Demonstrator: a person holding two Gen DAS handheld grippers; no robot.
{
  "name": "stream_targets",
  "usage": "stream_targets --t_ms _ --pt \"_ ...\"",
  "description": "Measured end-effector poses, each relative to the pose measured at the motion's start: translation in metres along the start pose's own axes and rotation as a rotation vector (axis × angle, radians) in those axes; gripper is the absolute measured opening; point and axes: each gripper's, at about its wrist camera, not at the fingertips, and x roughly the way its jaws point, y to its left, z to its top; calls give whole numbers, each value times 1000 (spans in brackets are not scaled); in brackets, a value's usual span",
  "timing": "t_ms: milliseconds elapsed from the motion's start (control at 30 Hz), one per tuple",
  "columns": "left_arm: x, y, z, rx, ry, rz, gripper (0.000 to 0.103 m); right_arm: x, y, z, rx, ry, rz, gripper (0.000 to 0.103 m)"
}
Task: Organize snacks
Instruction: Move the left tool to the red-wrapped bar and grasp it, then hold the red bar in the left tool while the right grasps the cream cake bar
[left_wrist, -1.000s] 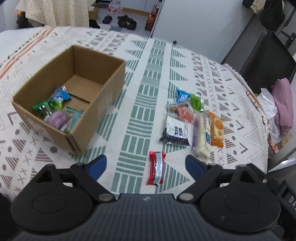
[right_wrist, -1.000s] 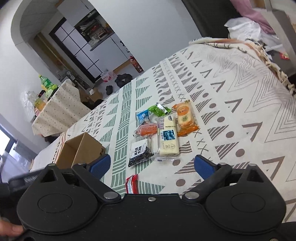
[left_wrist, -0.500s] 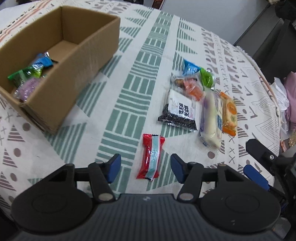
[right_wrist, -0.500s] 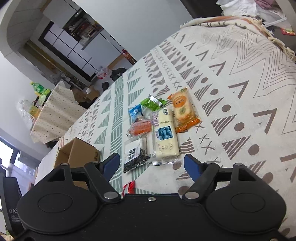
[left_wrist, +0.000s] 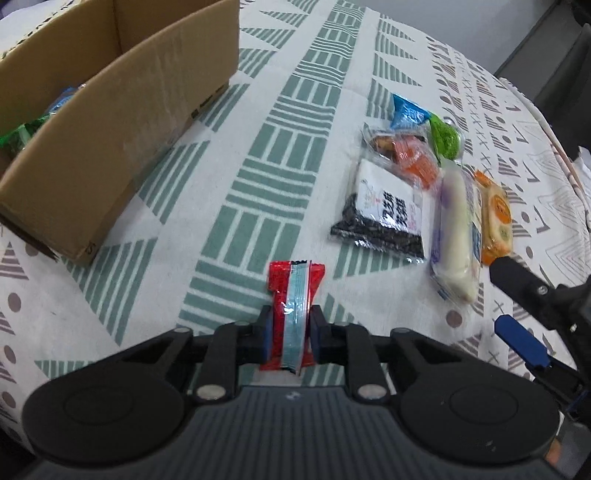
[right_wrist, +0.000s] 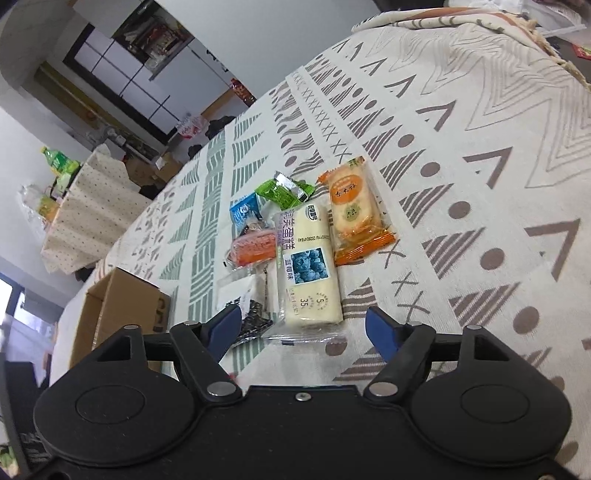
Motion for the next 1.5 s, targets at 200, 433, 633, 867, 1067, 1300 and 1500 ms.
stream_targets --t_ms 200,433,633,867,1067,1300,1500 --pt "-7 2 11 -10 -4 -7 19 22 2 5 -35 25 -25 70" --pt "-16 7 19 -11 -27 6 19 39 3 12 -34 25 -31 69" --pt "-28 13 25 -9 -43 -1 19 51 3 15 -38 46 -42 39" --pt "-54 22 28 2 -79 -25 19 36 0 10 14 65 -15 34" --pt "-78 27 30 19 -118 -53 19 5 -3 9 91 25 66 33" --pt "-108 36 34 25 -174 -93 19 -27 21 4 24 -7 70 33" --pt "-126 50 39 18 -209 -118 19 -38 47 -7 6 -18 79 33"
